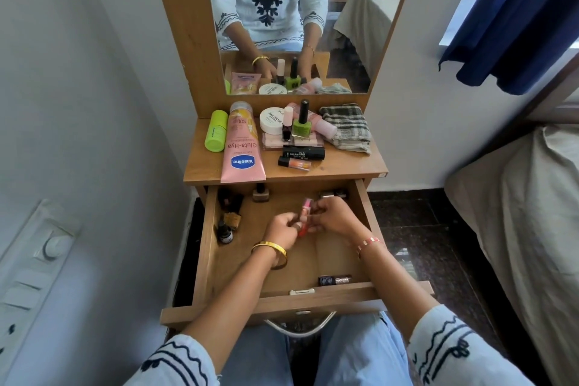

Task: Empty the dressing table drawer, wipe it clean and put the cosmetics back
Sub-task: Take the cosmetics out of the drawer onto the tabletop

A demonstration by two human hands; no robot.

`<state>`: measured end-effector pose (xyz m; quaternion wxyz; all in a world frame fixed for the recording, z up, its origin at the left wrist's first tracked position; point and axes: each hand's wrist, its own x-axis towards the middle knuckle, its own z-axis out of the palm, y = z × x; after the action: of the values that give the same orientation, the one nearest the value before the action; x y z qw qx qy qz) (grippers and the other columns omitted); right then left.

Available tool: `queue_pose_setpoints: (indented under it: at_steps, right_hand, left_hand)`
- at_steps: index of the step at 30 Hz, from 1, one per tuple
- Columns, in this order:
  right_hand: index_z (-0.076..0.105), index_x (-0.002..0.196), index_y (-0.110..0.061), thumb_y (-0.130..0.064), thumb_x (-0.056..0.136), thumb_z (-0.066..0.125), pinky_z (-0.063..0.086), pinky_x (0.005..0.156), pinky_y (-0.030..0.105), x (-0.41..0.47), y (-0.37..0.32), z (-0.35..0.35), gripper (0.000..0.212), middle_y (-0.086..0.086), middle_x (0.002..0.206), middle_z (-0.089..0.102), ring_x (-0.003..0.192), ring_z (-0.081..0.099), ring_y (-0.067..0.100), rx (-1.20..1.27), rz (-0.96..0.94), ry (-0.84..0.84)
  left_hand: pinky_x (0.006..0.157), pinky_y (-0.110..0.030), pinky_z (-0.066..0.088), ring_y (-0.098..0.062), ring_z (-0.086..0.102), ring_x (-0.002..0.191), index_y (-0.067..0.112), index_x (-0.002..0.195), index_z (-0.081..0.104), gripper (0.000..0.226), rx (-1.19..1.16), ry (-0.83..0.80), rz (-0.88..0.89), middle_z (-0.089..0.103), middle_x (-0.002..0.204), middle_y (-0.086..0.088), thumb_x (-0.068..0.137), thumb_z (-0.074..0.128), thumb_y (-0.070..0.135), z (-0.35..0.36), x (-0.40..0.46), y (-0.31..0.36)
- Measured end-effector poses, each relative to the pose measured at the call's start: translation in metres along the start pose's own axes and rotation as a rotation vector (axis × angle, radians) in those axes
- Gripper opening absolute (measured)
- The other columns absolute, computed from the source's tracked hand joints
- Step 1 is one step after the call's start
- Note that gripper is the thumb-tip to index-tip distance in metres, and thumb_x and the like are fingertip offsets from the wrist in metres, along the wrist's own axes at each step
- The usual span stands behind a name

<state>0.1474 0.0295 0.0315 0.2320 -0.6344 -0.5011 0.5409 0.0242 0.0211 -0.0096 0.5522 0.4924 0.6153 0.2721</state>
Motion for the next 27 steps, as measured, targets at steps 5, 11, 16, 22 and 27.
queue_pose_setpoints:
  at_steps: [5, 11, 16, 22, 27]
  right_hand:
    - [0.065, 0.102, -0.002, -0.004, 0.09, 0.055, 0.053, 0.083, 0.031, 0.014, 0.004, -0.006, 0.016, 0.011, 0.103, 0.065, 0.089, 0.063, 0.019, -0.144, -0.03, 0.215]
    - [0.05, 0.13, -0.01, -0.002, 0.092, 0.048, 0.039, 0.107, 0.038, 0.033, 0.018, -0.019, 0.039, 0.013, 0.138, 0.046, 0.125, 0.047, 0.029, -0.77, 0.007, 0.311]
    - [0.057, 0.12, -0.009, -0.008, 0.094, 0.049, 0.045, 0.101, 0.036, 0.029, 0.024, -0.014, 0.027, 0.014, 0.13, 0.051, 0.115, 0.053, 0.026, -0.926, -0.033, 0.297]
    - [0.066, 0.101, -0.012, -0.014, 0.088, 0.059, 0.051, 0.089, 0.034, 0.022, 0.021, -0.008, 0.015, 0.007, 0.102, 0.065, 0.1, 0.061, 0.023, -0.78, -0.055, 0.318]
    - [0.066, 0.105, -0.009, -0.008, 0.079, 0.07, 0.048, 0.073, 0.023, 0.008, 0.003, 0.0, 0.026, 0.004, 0.097, 0.066, 0.086, 0.06, 0.014, -0.418, -0.113, 0.254]
  left_hand:
    - [0.068, -0.027, 0.051, -0.015, 0.056, 0.071, 0.01, 0.105, 0.055, 0.018, -0.218, -0.029, -0.075, 0.057, 0.08, -0.003, 0.093, 0.046, 0.001, -0.001, -0.001, 0.0]
    - [0.063, -0.022, 0.049, -0.012, 0.055, 0.068, 0.013, 0.089, 0.054, 0.016, -0.204, 0.017, -0.112, 0.056, 0.077, -0.002, 0.092, 0.046, -0.001, -0.003, -0.002, 0.0]
    - [0.064, -0.024, 0.048, -0.015, 0.055, 0.069, 0.02, 0.073, 0.054, 0.025, -0.157, 0.04, -0.127, 0.058, 0.08, -0.007, 0.091, 0.05, 0.003, -0.005, -0.003, 0.002]
    - [0.089, -0.041, 0.052, -0.029, 0.061, 0.095, 0.003, 0.112, 0.06, 0.028, 0.009, 0.108, -0.052, 0.064, 0.102, -0.015, 0.085, 0.059, 0.005, -0.006, -0.011, 0.005]
    - [0.072, -0.03, 0.045, -0.02, 0.056, 0.084, 0.003, 0.107, 0.063, 0.022, 0.061, 0.243, 0.062, 0.064, 0.094, -0.01, 0.086, 0.059, 0.008, -0.011, -0.022, 0.015]
